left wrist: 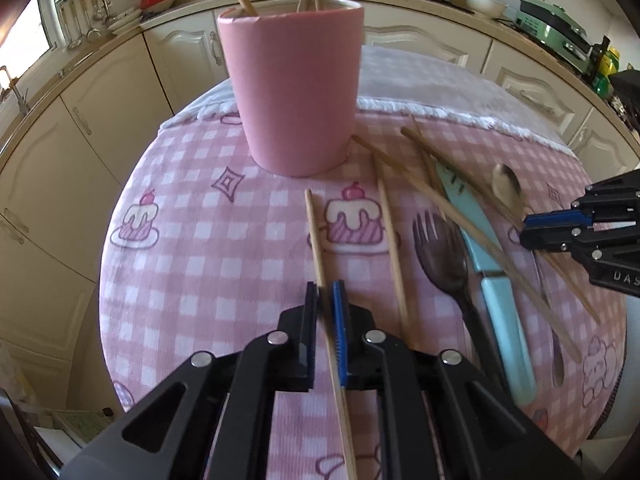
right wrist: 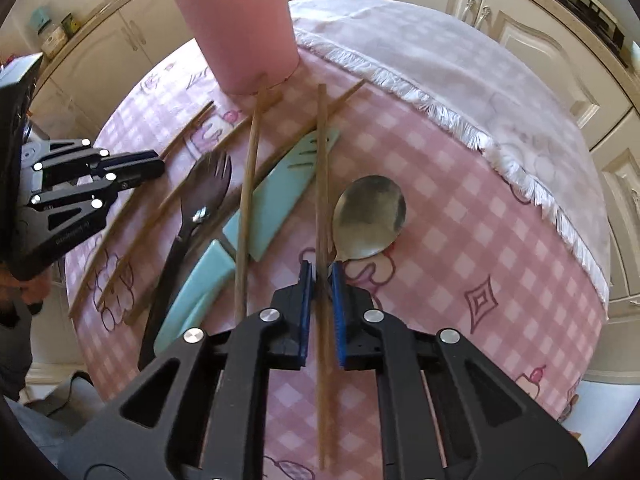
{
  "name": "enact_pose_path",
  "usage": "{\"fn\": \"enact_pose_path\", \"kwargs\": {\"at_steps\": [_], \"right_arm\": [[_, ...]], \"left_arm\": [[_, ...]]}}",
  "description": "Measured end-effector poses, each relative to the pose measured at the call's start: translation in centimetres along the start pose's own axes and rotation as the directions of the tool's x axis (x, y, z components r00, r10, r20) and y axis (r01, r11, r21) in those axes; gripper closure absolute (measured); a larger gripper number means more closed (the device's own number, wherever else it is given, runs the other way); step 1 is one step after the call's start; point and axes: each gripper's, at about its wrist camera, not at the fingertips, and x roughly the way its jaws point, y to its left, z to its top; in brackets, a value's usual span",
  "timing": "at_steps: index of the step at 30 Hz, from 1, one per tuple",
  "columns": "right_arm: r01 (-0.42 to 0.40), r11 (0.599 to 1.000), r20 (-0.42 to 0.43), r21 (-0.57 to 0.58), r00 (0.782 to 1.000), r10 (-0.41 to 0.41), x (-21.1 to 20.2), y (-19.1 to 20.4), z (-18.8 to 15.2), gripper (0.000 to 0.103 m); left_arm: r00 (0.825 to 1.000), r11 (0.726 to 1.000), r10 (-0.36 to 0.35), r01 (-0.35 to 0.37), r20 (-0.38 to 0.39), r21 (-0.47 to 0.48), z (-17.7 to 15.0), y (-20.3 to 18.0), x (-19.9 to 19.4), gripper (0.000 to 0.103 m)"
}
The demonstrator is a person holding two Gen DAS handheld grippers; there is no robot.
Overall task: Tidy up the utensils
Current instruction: 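Close the right tool on one wooden chopstick, then lift the chopstick with the right tool and carry it over the pink cup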
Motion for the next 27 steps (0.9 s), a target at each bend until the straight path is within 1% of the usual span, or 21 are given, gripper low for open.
{"fn": "enact_pose_path", "kwargs": {"at_steps": [3,7,11,13,16,19,20,23,25,26,27], "right_arm": [[-0.011,1.0,0.007,0.001,1.0,0.011,0.6,0.4,1.0,0.092],[0.01,0.999,0.012,-0.039,1.0,-0.009,0.8,1.2,1.4,0.093],[-0.026,0.999,0.022,-0.045,0.999,0.027,0.0,1.7,0.8,0.094],[-0.019,0.999,0.018,-0.048,1.0,0.019,0.2,1.8,1.0,0.094],[0.021,0.997,0.009,-0.07,1.0,-0.02,1.0,2.2,1.9,0.093],[0.038,0.994,0.007,-0.107,0.999,-0.038,1.2,2.6,2.2,0.094],[0.037,0.993,0.007,-0.109,0.999,-0.037,1.2,2.6,2.2,0.096],[-0.018,0.998,0.04,-0.054,0.999,0.021,0.4,1.7,1.4,0.097],[-0.08,0.997,0.092,-0.003,0.993,0.079,-0.8,0.8,0.4,0.097],[-0.091,0.996,0.107,0.01,0.99,0.089,-1.2,0.5,0.1,0.097],[-0.118,0.992,0.144,0.037,0.983,0.111,-1.9,0.0,-0.5,0.097]], "left_arm": [[1.0,1.0,0.013,-0.013,0.004,0.014,0.4,-0.4,0.4,0.095],[1.0,1.0,-0.011,0.011,0.01,0.003,0.2,-0.1,0.2,0.098],[0.999,0.999,-0.028,0.028,0.017,-0.023,-0.4,0.4,-0.2,0.098],[1.0,1.0,-0.014,0.014,0.014,-0.006,-0.5,0.1,-0.2,0.098],[1.0,1.0,0.011,-0.011,0.001,0.027,-0.4,-0.3,-0.2,0.097],[1.0,0.999,0.014,-0.014,0.002,0.047,-0.3,-0.4,-0.1,0.097],[1.0,0.999,0.004,-0.005,0.005,0.038,-0.4,-0.3,-0.2,0.098],[0.999,1.0,-0.019,0.019,0.028,0.001,-0.6,0.4,-0.8,0.098],[0.996,0.998,-0.046,0.048,0.074,-0.028,-0.9,0.9,-2.1,0.098],[0.995,0.998,-0.055,0.058,0.088,-0.038,-1.0,1.0,-2.6,0.098],[0.992,0.997,-0.06,0.066,0.108,-0.048,-1.1,1.1,-3.2,0.098]]}}
